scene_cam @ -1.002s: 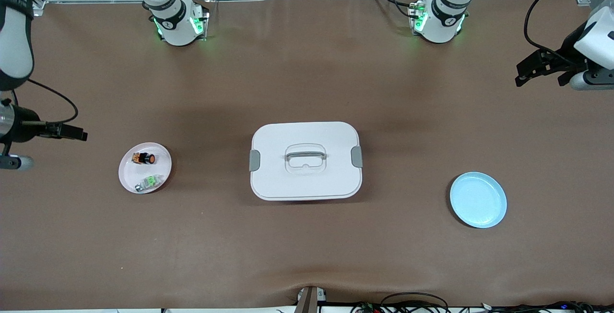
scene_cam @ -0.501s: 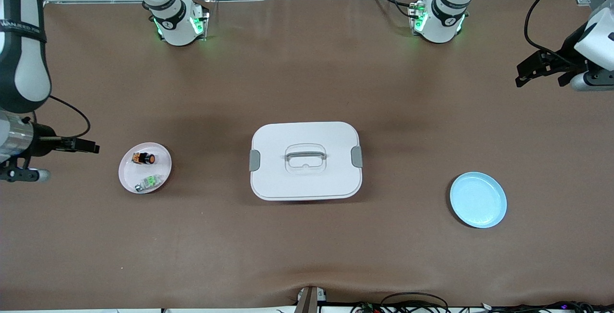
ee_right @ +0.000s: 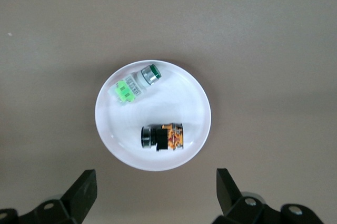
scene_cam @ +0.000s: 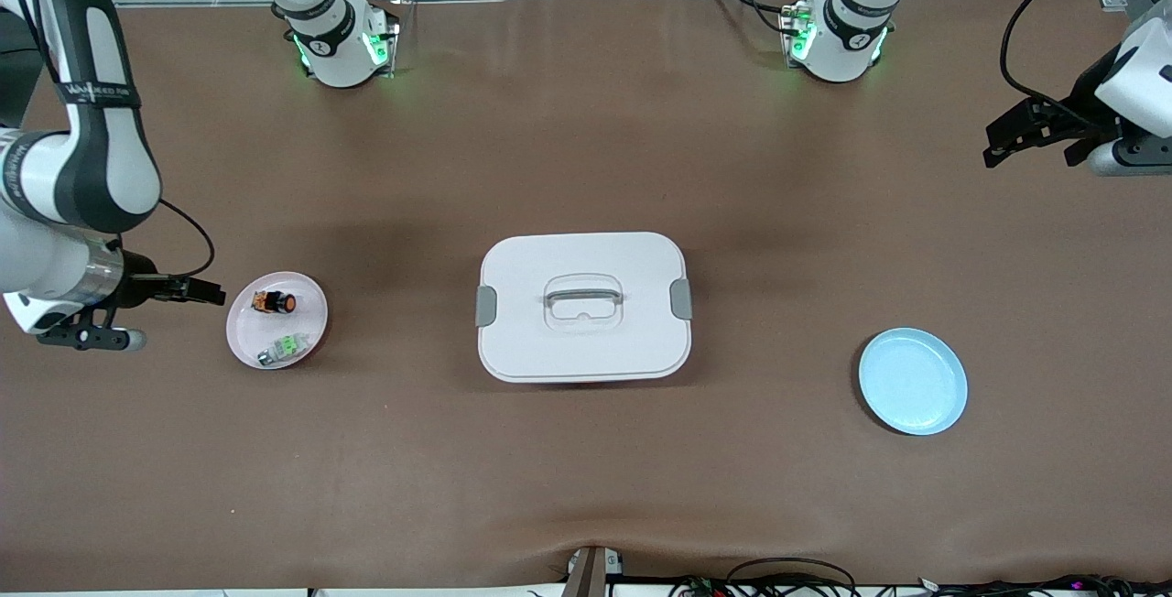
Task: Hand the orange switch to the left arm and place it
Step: 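Move the right gripper over the white plate toward the orange switch, then lower the right gripper and grasp the orange-and-black switch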
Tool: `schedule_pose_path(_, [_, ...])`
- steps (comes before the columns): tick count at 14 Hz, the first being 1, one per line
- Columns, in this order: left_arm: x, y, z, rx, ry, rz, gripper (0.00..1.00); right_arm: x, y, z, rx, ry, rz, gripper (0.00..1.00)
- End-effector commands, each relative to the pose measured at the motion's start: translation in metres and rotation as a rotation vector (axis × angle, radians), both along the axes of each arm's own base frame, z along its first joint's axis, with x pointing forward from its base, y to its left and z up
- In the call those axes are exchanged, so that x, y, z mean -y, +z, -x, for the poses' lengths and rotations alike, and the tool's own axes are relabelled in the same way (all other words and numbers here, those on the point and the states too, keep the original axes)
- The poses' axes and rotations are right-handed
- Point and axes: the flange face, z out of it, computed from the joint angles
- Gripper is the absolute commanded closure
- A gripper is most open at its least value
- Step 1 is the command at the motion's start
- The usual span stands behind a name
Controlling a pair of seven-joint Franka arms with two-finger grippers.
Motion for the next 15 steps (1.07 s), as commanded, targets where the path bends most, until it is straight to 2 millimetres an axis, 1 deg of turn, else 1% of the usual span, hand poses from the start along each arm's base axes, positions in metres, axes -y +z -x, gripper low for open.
schedule_pose_path(1, [-0.002, 0.004, -0.002, -0.005, -0.011, 0.000, 0.00, -0.002, -0.036, 0.016, 0.010, -0.011, -0.008, 0.00])
schedule_pose_path(3, [-0.001, 0.004, -0.002, -0.005, -0.013, 0.000, 0.00, -0.003, -0.057, 0.021, 0.005, -0.012, -0.006, 0.00])
schedule_pose_path(4, [0.000, 0.004, -0.002, -0.005, -0.014, 0.000, 0.00, -0.003, -0.064, 0.022, -0.006, -0.014, -0.006, 0.00])
schedule_pose_path(6, [0.000, 0.007, -0.003, 0.002, -0.014, 0.000, 0.00, -0.003, -0.077, 0.023, -0.025, -0.013, -0.008, 0.00])
schedule_pose_path(8, [0.000, 0.007, -0.003, 0.002, -0.014, 0.000, 0.00, -0.003, -0.090, 0.024, -0.030, -0.013, -0.007, 0.00])
schedule_pose_path(10, [0.000, 0.007, -0.003, 0.002, -0.014, 0.000, 0.00, -0.005, -0.098, 0.027, -0.023, -0.012, -0.004, 0.00])
schedule_pose_path(15, [0.000, 0.007, -0.003, 0.002, -0.014, 0.000, 0.00, -0.006, -0.131, 0.032, -0.023, -0.033, -0.013, 0.00])
